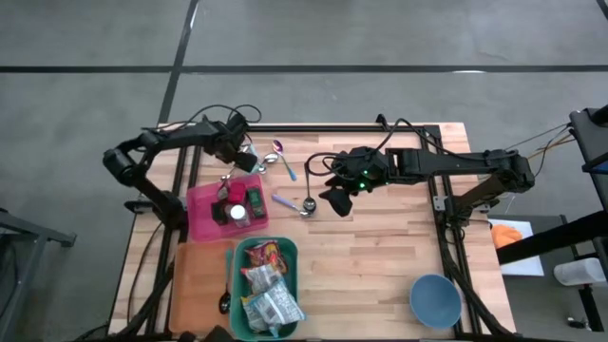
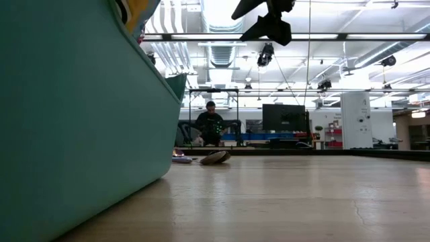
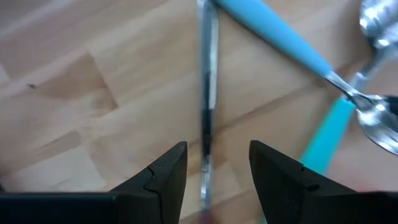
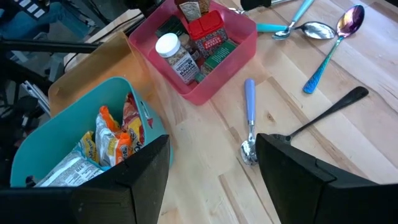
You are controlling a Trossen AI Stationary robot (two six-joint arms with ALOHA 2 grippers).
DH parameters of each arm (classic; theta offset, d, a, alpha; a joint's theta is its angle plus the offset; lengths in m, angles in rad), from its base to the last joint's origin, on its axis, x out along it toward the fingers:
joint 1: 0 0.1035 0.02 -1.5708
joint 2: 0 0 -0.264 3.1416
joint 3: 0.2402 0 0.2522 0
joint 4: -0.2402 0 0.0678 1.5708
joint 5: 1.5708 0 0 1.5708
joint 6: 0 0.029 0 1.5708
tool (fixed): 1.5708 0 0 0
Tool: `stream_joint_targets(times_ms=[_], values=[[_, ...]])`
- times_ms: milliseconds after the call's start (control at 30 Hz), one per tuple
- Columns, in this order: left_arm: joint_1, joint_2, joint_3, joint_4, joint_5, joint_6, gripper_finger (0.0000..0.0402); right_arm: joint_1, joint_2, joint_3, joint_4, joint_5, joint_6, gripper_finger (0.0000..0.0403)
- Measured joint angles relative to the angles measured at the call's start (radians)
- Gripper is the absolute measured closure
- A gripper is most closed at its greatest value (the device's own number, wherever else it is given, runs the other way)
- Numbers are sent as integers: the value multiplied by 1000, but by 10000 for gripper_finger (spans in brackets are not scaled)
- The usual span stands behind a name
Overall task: Pick & Place Food Item
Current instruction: Put the silver spoon into the orange bin
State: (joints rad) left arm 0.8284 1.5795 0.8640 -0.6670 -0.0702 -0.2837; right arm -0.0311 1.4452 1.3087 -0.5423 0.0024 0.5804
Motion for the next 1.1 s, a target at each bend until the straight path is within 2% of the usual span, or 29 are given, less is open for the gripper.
stream_joint_targets(times_ms=[233,467,800,900,1100], values=[[46,9,0,20,46,158,226,0,0,0,0,1,1,170],[70,82,1,31,82,151,226,0,0,0,0,0,3,170],[70,84,7,40,72,135,231,0,0,0,0,0,3,170],[70,84,6,40,71,135,255,0,0,0,0,0,3,170],[70,84,6,42,71,131,336,0,0,0,0,0,3,170]])
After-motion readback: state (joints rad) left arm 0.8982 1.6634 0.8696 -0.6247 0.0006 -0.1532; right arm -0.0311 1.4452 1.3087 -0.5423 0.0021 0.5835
